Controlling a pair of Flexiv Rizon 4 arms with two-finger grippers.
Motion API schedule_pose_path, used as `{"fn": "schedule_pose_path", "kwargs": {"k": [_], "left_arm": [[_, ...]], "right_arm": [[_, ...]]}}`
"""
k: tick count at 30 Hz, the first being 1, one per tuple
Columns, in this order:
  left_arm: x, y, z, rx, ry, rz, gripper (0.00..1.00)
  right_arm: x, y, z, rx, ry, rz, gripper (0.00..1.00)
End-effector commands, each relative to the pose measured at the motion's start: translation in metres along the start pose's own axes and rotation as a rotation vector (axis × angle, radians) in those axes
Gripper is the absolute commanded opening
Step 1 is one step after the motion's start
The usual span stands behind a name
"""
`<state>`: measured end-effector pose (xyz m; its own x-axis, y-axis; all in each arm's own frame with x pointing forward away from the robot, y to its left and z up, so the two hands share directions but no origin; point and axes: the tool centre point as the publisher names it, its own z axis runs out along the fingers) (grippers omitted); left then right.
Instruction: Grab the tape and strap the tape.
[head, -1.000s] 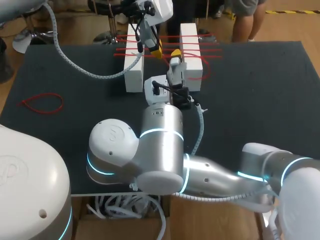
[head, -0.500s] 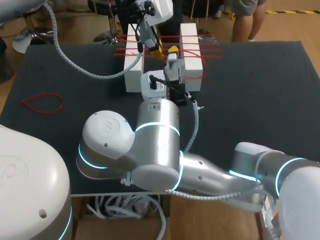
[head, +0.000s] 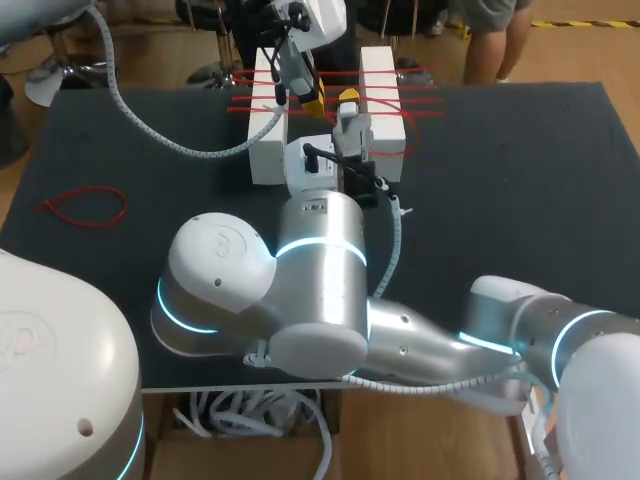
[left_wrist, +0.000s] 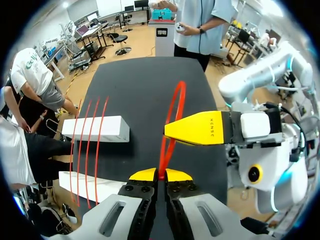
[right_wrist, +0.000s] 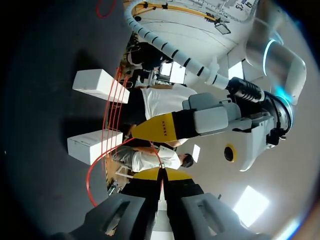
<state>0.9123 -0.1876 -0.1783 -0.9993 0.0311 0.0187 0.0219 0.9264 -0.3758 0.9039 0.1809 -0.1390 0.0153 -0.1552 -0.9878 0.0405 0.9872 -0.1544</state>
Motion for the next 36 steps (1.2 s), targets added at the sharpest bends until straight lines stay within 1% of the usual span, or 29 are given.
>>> {"fn": "schedule_pose_path", "kwargs": {"k": [1, 9, 17, 36], "left_arm": [[0.000, -0.001, -0.001, -0.005, 0.000, -0.001, 0.00], [0.000, -0.001, -0.001, -0.005, 0.000, -0.001, 0.00], [0.000, -0.001, -0.001, -0.005, 0.000, -0.001, 0.00], [0.000, -0.001, -0.001, -0.005, 0.000, -0.001, 0.00]], "right_arm": [[0.000, -0.004, 0.000, -0.006, 0.002, -0.001, 0.00], [0.000, -0.004, 0.002, -0.002, -0.006, 0.017, 0.00], [-0.001, 0.000, 0.000, -0.025, 0.007, 0.048, 0.00], [0.005, 0.020, 0.007, 0.009, 0.010, 0.050, 0.00]]}}
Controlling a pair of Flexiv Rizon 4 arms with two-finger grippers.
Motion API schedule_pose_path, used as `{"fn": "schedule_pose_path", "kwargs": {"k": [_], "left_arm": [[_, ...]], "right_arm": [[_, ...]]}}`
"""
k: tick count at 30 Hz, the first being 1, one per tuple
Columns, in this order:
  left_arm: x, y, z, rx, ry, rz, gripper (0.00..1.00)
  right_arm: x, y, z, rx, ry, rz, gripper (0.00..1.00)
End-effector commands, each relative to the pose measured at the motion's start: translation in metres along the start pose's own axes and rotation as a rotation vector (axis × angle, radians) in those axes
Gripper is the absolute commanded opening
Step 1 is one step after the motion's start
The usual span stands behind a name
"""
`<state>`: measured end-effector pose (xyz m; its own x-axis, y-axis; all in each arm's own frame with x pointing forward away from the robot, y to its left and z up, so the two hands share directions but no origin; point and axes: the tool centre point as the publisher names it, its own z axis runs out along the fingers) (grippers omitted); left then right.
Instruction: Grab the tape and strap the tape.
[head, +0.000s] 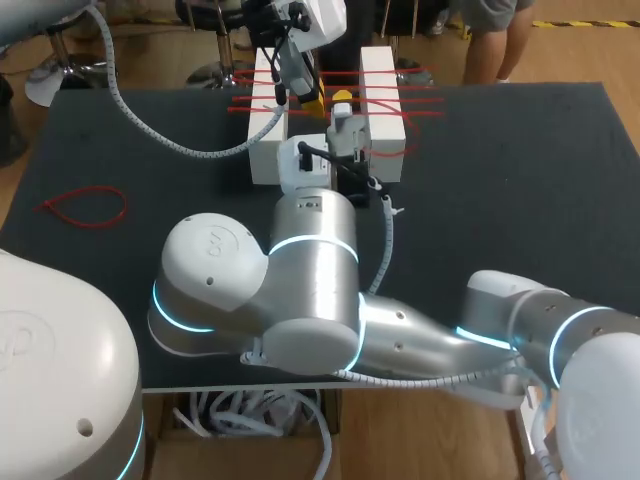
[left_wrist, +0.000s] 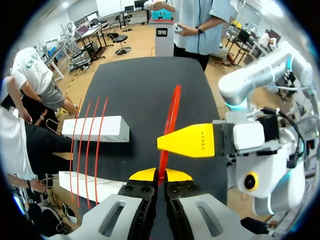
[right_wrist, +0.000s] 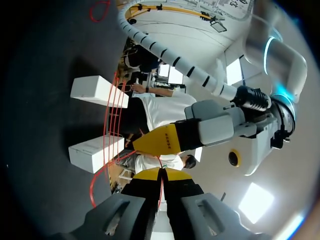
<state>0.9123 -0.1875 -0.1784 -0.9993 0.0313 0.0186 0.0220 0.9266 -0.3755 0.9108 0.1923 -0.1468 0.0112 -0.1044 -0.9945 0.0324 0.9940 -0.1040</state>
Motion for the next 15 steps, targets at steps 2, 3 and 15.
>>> {"fn": "schedule_pose_path", "kwargs": {"k": [2, 3, 15], "left_arm": [[-0.0002, -0.0013, -0.0008, -0.005, 0.000, -0.001, 0.00], [-0.0002, -0.0013, -0.0008, -0.005, 0.000, -0.001, 0.00], [-0.0002, -0.0013, -0.0008, -0.005, 0.000, -0.001, 0.00]], "right_arm": [[-0.0006, 0.0092, 0.0007, 0.019, 0.003, -0.001, 0.00], [-0.0003, 0.0096, 0.0008, 0.019, 0.003, -0.002, 0.00], [0.0019, 0.0078, 0.0019, 0.010, 0.010, -0.010, 0.00]]}}
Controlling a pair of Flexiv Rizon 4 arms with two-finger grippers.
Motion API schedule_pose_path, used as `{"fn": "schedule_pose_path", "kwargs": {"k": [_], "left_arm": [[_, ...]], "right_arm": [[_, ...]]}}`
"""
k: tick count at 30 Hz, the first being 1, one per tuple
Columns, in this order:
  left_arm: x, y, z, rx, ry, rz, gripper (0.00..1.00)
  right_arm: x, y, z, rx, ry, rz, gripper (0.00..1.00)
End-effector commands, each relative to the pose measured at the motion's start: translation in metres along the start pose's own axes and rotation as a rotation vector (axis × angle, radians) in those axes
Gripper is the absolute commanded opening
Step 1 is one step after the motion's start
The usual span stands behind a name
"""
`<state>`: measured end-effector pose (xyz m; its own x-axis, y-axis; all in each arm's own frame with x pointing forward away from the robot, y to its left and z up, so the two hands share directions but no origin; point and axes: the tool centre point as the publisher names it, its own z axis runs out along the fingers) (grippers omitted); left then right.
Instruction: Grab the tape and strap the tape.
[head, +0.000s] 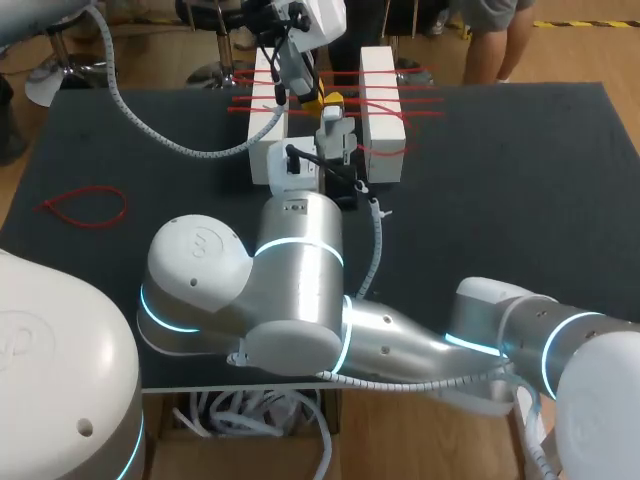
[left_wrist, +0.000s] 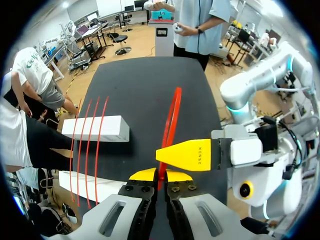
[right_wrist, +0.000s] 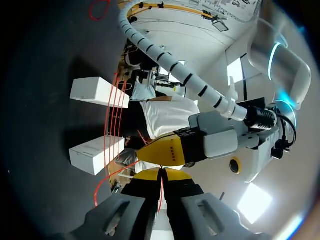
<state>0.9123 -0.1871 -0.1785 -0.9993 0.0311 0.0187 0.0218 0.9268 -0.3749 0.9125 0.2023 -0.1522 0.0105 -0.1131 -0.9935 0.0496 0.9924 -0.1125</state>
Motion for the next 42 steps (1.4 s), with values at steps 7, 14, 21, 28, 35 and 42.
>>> {"fn": "schedule_pose_path", "kwargs": {"k": [7, 14, 21, 28, 35, 42], "left_arm": [[0.000, -0.002, -0.001, -0.004, 0.000, -0.001, 0.00], [0.000, -0.002, -0.001, -0.004, 0.000, -0.001, 0.00], [0.000, -0.002, -0.001, -0.004, 0.000, -0.001, 0.00], [0.000, -0.002, -0.001, -0.004, 0.000, -0.001, 0.00], [0.015, 0.052, -0.013, -0.061, -0.008, -0.033, 0.00], [0.027, 0.147, -0.024, -0.107, -0.007, -0.023, 0.00]], "right_arm": [[-0.001, -0.009, -0.002, -0.023, 0.015, -0.001, 0.13], [-0.003, -0.016, -0.014, -0.061, 0.011, 0.006, 0.15], [-0.002, -0.026, -0.029, -0.107, 0.005, 0.004, 0.02], [-0.003, -0.044, -0.044, -0.166, -0.011, 0.031, 0.89], [-0.001, -0.048, -0.045, -0.181, -0.018, 0.035, 1.00], [-0.001, -0.048, -0.045, -0.181, -0.018, 0.035, 1.00]]}}
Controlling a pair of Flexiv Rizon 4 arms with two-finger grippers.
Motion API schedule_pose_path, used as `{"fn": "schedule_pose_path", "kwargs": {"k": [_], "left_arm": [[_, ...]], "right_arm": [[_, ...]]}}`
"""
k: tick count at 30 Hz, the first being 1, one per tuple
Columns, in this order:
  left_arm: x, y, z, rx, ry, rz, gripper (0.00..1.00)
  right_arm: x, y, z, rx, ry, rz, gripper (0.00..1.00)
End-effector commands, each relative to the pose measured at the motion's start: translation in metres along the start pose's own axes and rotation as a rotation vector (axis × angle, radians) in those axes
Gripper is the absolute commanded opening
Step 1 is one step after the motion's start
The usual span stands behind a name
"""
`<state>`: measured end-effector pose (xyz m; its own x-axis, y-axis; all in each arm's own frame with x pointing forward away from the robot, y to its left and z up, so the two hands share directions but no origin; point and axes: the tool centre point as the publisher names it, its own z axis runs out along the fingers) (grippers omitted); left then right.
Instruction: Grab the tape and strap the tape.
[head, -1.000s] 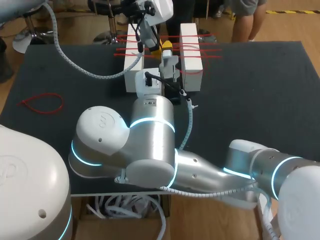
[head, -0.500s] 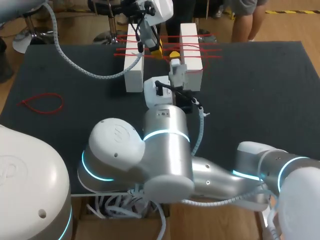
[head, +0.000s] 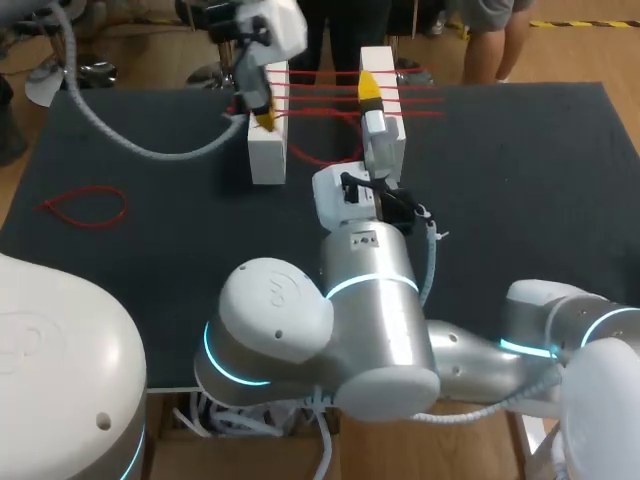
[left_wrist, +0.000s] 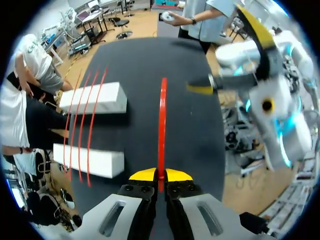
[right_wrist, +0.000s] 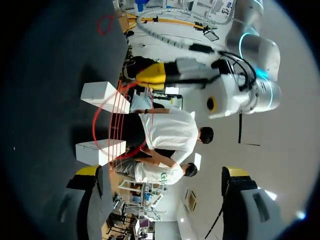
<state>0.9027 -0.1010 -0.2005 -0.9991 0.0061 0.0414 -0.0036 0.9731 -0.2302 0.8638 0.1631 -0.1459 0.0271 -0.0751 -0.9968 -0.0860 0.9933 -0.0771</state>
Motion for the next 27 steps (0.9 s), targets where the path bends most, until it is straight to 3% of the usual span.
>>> {"fn": "schedule_pose_path", "kwargs": {"k": [1, 8, 15, 22, 27], "left_arm": [[0.015, 0.074, -0.002, 0.039, -0.021, 0.010, 0.00], [0.018, 0.172, 0.002, -0.002, -0.015, 0.037, 0.00], [-0.002, 0.263, -0.006, -0.055, -0.026, 0.075, 0.00], [-0.028, 0.322, -0.008, -0.073, -0.033, 0.112, 0.00], [-0.028, 0.330, 0.001, -0.047, -0.038, 0.112, 0.00]], "right_arm": [[0.001, -0.006, 0.001, -0.046, 0.000, -0.003, 1.00], [0.001, -0.006, 0.001, -0.046, 0.000, -0.003, 1.00], [0.001, -0.006, 0.001, -0.046, 0.000, -0.003, 1.00], [0.001, -0.006, 0.001, -0.046, 0.000, -0.003, 1.00], [0.001, -0.006, 0.001, -0.046, 0.000, -0.003, 1.00]]}}
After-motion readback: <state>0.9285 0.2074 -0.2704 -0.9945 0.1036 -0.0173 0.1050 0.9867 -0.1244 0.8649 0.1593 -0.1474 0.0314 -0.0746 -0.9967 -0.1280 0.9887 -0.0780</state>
